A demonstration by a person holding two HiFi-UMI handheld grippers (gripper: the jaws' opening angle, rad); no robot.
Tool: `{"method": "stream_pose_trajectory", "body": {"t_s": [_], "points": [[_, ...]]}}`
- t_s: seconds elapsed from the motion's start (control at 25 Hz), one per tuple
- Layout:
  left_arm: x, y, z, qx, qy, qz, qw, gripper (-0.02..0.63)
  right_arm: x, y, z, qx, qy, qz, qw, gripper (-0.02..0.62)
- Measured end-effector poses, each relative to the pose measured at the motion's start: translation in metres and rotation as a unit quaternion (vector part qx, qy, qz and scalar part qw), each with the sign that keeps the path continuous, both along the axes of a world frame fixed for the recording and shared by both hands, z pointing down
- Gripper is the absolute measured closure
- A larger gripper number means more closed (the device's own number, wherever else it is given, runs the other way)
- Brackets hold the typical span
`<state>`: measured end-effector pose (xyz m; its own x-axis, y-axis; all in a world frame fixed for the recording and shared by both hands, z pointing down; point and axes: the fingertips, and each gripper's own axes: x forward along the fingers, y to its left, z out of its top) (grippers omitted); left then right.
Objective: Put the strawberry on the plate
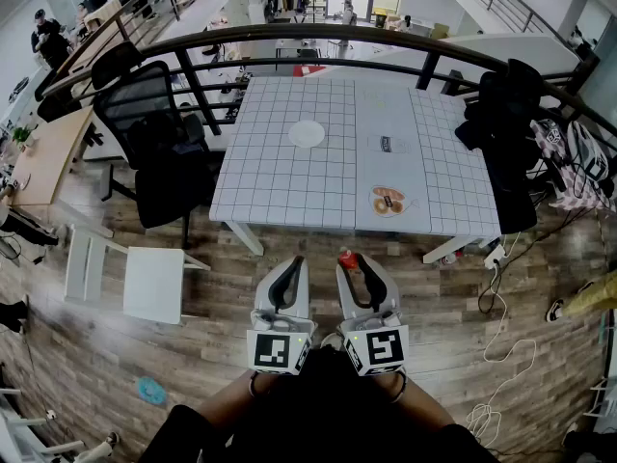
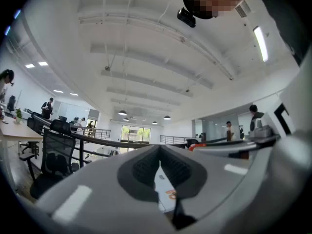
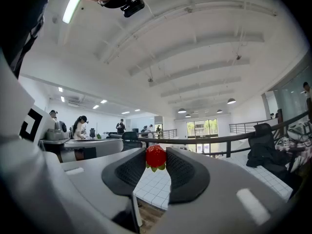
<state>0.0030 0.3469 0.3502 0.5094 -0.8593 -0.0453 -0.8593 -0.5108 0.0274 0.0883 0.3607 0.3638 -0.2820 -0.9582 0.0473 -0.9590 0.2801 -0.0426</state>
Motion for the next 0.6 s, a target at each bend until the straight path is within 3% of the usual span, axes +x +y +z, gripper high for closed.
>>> {"method": "stream_pose_trajectory", "body": {"t_s": [0.16,0.4,0.6], "points": [[0.01,0.01,0.002,0.004,-0.005,0.002,1.0,0.595,0.011,0.012,0.002,0.0,-0.017,-0.006,1.0,0.465],[-0.005,0.012,0.016,-0.01,-0.004,-0.034,0.9994,0.595,0.026,0.026,0.019,-0.013,-0.033,-0.009,0.999,0.463],[-0.008,0.005,0.022,-0.018,-0.009,-0.04,0.999,0.595,0.033,0.018,0.02,-0.017,-0.029,-0.008,0.999,0.463]]}}
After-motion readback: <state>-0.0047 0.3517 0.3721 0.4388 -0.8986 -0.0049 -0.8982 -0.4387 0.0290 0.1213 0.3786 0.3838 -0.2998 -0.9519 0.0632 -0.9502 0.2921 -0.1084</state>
